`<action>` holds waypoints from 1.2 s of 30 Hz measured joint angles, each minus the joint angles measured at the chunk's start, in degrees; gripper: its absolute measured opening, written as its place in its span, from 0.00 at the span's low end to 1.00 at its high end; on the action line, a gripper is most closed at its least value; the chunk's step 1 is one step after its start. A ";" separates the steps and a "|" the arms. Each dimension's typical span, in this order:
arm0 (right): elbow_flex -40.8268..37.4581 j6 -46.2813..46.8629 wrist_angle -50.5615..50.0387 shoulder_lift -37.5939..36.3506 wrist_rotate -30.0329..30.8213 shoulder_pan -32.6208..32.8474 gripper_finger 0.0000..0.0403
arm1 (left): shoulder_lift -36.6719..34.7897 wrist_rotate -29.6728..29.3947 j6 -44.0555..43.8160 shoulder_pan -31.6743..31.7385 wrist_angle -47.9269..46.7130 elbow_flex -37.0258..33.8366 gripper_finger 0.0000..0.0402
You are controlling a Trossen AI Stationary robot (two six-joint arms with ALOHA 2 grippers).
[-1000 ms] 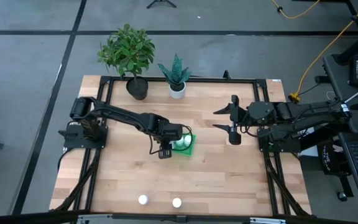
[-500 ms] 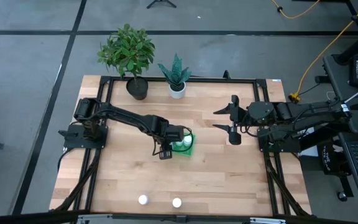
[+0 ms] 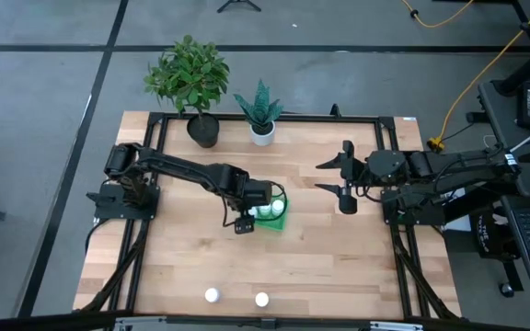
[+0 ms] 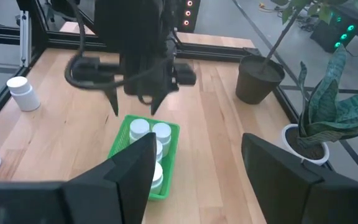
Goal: Pick and place pill bottles into a basket
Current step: Put the right pill bottle into the bin
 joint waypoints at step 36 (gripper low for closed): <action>48.62 -2.30 -31.24 48.33 -10.25 17.44 0.67 | -12.67 -52.19 -7.46 -14.58 -35.56 36.05 0.73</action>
